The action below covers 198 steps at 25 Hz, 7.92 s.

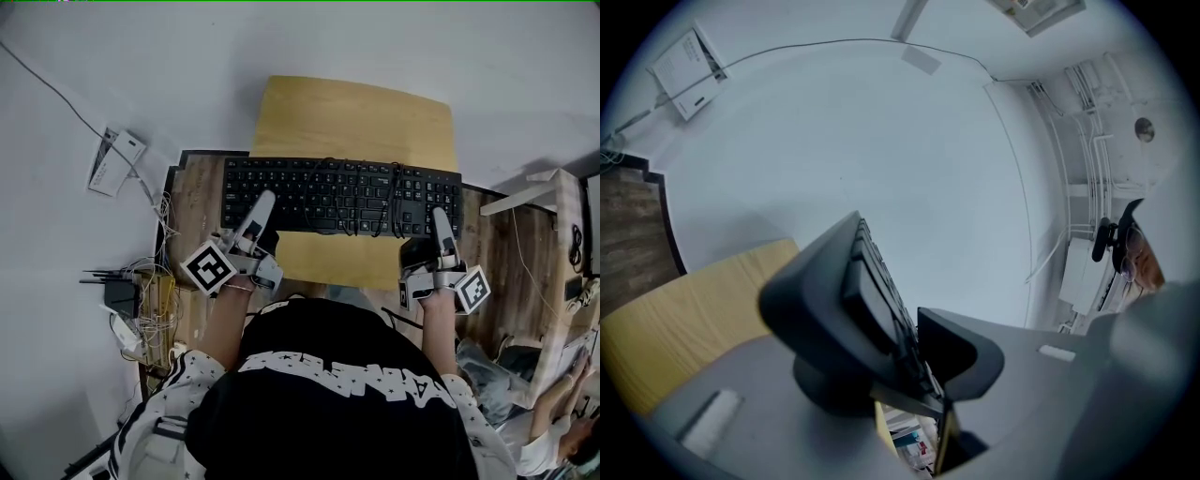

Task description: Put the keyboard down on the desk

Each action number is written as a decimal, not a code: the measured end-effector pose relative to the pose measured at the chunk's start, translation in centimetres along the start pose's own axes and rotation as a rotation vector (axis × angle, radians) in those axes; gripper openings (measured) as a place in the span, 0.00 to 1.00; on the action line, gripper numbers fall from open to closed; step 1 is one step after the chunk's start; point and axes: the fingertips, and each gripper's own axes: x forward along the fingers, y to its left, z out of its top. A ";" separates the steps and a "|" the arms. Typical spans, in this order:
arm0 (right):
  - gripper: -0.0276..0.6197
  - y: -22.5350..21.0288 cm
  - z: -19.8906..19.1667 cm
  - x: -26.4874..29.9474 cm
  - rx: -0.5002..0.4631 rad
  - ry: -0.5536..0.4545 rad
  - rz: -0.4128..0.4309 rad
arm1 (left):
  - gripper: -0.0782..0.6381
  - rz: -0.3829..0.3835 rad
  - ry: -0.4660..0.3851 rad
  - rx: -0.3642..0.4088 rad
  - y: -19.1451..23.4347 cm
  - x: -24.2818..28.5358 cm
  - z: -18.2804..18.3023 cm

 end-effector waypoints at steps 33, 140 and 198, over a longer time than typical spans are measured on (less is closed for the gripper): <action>0.17 5.3 -0.8 0.5 -0.018 0.043 -0.078 | 0.27 0.015 -0.015 -0.059 -3.3 -1.7 1.9; 0.19 -7.8 2.6 -1.6 0.042 -0.079 -0.427 | 0.30 0.274 0.299 -0.116 9.9 3.6 -5.4; 0.25 -9.1 1.6 -2.7 -0.117 0.085 -0.590 | 0.43 0.356 0.506 -0.068 10.9 2.3 -7.5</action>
